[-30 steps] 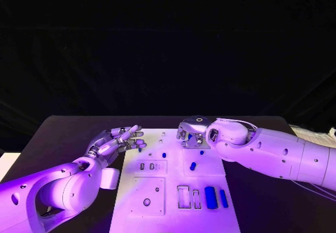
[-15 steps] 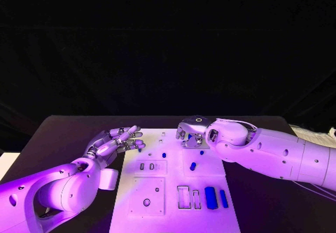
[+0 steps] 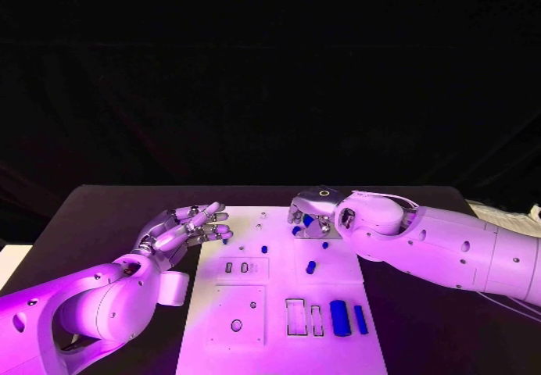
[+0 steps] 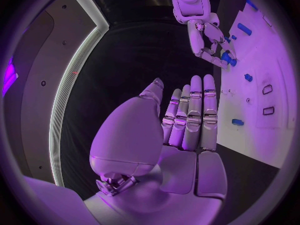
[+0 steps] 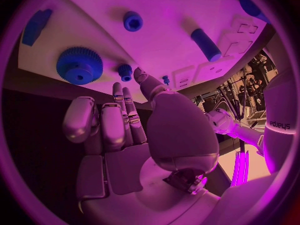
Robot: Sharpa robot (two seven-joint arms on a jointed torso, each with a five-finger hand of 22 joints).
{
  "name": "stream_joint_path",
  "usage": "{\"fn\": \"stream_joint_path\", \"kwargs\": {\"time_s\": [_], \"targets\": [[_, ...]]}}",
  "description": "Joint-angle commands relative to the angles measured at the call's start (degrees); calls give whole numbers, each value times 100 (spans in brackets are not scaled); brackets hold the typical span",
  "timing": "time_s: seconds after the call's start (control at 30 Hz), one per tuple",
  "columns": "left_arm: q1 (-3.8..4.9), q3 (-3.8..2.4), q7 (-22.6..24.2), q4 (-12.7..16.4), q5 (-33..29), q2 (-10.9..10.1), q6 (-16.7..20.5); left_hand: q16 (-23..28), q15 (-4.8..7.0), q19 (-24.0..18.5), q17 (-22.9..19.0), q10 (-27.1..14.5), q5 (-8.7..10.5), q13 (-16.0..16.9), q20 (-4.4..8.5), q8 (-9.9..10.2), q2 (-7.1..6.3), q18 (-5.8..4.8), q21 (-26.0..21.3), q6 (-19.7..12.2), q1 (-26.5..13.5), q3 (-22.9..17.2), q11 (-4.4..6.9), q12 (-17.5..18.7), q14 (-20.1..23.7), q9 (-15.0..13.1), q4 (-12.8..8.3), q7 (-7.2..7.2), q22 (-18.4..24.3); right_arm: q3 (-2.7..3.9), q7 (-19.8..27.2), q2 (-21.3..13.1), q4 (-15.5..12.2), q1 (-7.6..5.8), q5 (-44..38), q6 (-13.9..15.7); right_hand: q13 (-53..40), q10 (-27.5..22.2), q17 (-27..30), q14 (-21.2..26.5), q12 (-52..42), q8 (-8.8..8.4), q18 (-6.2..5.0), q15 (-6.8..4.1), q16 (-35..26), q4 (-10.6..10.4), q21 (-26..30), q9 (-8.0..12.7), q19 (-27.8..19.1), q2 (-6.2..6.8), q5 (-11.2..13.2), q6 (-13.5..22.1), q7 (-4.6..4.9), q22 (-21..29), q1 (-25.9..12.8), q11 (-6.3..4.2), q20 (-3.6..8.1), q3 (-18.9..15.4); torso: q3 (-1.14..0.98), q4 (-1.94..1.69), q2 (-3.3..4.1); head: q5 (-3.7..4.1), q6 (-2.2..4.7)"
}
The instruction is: Assemble the parts on the task board
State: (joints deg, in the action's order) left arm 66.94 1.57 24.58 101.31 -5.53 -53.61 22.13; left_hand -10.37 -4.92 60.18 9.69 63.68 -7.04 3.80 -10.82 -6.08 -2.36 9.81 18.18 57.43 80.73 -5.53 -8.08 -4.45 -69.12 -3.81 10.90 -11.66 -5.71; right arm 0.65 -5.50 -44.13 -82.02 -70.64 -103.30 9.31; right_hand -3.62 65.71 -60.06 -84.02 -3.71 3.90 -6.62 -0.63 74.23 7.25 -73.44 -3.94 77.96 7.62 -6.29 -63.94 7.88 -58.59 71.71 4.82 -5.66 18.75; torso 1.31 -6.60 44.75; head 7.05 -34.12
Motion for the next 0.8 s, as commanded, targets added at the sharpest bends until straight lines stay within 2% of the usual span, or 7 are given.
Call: {"fn": "stream_joint_path", "kwargs": {"time_s": [0.03,0.2,0.53,0.8], "targets": [[8,-5,14,8,-6,1,-125,17,-19,11,8,8,21,-3,-38,29,30,69,-37,13,5,15,-32,24,2,3,-26,-13,7,0,-94,-18,17,5,-108,-147,-4,-37,3,-149,18,-29,83,58,-36,-33,-9,4,-46,12,30,46,-3,-1,51,-1,-13,-9,-1,-9,6,9,-3],[8,-5,12,5,-6,4,-128,17,-19,11,8,8,21,-3,-38,29,30,69,-37,13,5,15,-32,24,2,3,-26,-13,7,0,-7,-33,24,7,-58,-212,-8,19,-19,-156,1,-22,87,56,-11,-90,-43,-3,-41,-127,78,12,-10,-45,219,-6,-16,105,0,-20,5,22,-11],[8,-5,8,2,-6,9,-134,23,-18,13,11,10,21,-3,-38,34,33,70,-40,15,12,16,-32,30,0,2,-33,-12,11,0,123,-11,93,12,8,-361,-3,140,-61,-168,2,-4,92,38,40,-216,-93,-18,-38,-296,243,-102,-39,-101,362,-32,-5,429,5,-28,10,39,-16],[8,-5,-4,-2,-6,6,-129,26,-18,14,13,10,21,-3,-38,36,37,70,-42,16,15,15,-32,32,-1,2,-36,-13,12,0,192,18,111,24,72,-450,-1,168,-57,-168,9,-14,92,34,48,-272,-101,-18,-44,-241,305,-122,-44,-106,344,-38,3,486,4,-43,15,40,-45]]}}
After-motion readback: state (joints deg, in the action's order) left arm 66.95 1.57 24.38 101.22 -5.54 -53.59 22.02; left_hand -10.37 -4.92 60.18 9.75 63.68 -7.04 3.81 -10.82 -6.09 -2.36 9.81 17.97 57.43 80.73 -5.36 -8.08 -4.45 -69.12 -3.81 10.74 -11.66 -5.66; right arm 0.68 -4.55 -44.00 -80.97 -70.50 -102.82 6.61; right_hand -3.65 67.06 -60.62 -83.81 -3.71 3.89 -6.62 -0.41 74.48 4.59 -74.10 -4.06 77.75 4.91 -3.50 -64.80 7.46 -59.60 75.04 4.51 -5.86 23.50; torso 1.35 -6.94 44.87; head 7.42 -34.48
